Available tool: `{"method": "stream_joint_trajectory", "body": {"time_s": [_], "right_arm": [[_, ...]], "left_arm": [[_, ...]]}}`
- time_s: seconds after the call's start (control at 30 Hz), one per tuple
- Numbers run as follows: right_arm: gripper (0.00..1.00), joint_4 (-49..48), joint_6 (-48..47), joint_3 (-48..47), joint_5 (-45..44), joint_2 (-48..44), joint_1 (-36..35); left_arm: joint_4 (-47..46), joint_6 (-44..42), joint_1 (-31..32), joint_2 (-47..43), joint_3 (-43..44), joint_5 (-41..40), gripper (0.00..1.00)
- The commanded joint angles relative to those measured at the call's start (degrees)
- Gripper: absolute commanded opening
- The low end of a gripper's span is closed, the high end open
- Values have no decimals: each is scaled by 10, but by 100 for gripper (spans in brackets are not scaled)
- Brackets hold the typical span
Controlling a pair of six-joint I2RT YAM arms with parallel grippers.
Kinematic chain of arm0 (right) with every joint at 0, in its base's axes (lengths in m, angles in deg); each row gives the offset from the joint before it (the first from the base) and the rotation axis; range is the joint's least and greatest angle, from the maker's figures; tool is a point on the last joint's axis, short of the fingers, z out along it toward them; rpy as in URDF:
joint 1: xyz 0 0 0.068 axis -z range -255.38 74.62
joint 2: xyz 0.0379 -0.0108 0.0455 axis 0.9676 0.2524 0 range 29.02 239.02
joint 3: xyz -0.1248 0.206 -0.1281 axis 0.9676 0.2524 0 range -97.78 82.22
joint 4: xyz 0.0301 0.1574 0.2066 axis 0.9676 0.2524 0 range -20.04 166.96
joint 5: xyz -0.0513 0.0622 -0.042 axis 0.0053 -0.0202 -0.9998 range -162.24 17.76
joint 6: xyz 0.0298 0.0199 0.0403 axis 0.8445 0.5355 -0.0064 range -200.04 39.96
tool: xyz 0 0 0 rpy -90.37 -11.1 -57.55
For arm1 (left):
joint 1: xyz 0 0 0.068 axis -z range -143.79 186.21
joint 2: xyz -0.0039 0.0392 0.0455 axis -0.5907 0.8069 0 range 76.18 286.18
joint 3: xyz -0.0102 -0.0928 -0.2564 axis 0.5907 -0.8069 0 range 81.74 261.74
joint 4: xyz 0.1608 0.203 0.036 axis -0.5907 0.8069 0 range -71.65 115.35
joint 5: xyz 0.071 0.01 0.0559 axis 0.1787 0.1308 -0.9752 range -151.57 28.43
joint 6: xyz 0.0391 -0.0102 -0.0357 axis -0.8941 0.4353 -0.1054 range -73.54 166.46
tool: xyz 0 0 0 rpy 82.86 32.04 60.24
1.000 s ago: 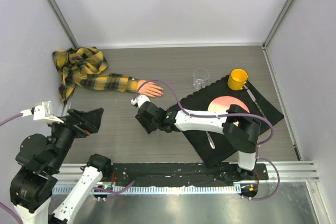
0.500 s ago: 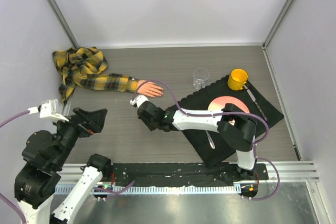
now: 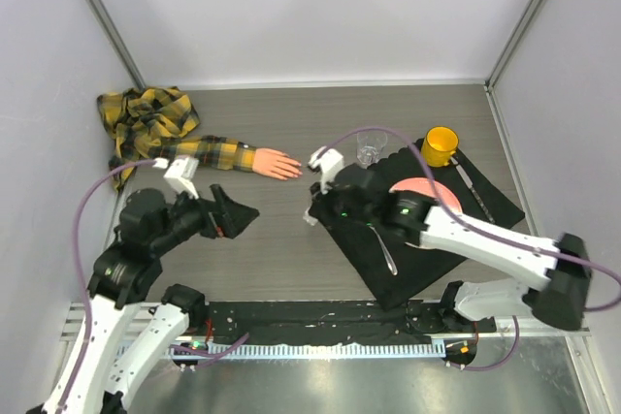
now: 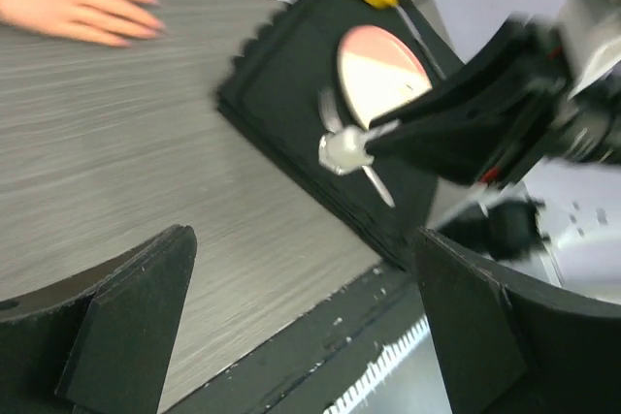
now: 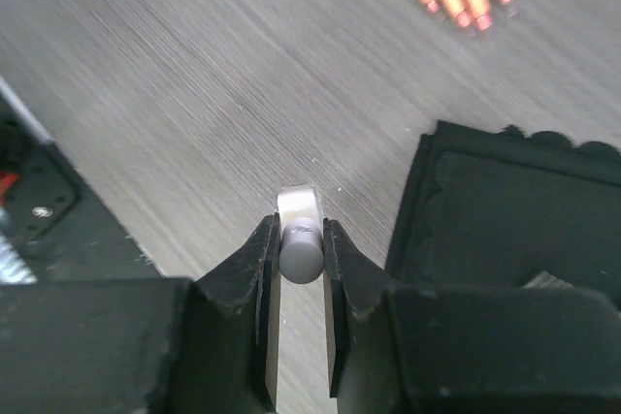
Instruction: Paint the nails
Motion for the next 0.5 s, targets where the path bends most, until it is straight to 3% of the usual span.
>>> {"method": "stream_joint_trajectory", "body": {"time_s": [0.0,0.13,0.47], "right_arm": [[0,52,20,11,129,-103,43],[0,77,36,-12,211,-142,52],[0,70,68,-90,335,-105,54]], "left_arm": [[-150,-44,-4,73,-10,265,97],[-150,-100,-4,134,13,374,89],[-218,-149,93,175,-21,377,75]]}}
